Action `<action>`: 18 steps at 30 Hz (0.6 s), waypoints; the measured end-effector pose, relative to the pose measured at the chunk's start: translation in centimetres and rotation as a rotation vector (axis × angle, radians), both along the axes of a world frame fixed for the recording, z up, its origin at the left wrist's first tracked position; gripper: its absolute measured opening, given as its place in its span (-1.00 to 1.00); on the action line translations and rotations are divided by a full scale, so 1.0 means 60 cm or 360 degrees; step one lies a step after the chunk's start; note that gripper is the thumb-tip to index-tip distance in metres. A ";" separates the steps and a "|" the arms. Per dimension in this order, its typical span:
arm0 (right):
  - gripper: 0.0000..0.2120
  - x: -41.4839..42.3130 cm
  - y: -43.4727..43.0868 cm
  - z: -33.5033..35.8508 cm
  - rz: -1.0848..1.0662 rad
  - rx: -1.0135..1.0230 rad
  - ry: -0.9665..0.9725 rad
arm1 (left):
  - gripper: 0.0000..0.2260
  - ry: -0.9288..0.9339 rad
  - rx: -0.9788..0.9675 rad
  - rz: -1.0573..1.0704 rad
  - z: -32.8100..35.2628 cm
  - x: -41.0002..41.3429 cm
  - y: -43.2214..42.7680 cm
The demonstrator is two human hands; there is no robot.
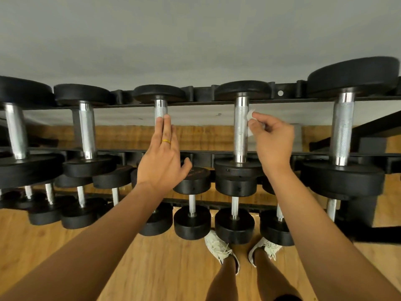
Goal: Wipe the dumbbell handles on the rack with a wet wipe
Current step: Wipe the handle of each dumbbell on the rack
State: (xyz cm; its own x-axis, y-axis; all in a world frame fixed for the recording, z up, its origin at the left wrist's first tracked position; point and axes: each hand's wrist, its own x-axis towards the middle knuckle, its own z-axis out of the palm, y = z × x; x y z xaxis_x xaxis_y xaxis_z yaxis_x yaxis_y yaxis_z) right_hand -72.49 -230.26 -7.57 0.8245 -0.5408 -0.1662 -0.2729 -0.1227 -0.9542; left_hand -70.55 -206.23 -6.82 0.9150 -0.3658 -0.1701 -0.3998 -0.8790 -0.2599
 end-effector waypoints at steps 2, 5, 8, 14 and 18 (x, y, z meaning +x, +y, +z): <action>-0.79 0.017 -0.001 0.002 -0.0040 -0.0041 0.0007 | -0.21 0.0011 -0.0048 0.0015 0.002 0.000 0.004; -0.80 0.049 -0.007 0.006 -0.0089 -0.0051 -0.0018 | -0.20 0.0034 -0.0164 0.0068 0.001 0.001 0.008; -0.78 0.028 -0.006 0.010 0.0020 -0.0097 0.0014 | -0.19 -0.0001 -0.0181 0.0070 -0.001 -0.001 0.009; -0.74 -0.003 -0.015 0.001 0.0216 -0.0338 0.0054 | -0.20 0.0023 -0.0212 0.0094 -0.002 0.000 0.009; -0.76 0.030 -0.019 0.007 0.0115 -0.0177 0.0049 | -0.19 0.0025 -0.0182 0.0098 -0.001 -0.001 0.008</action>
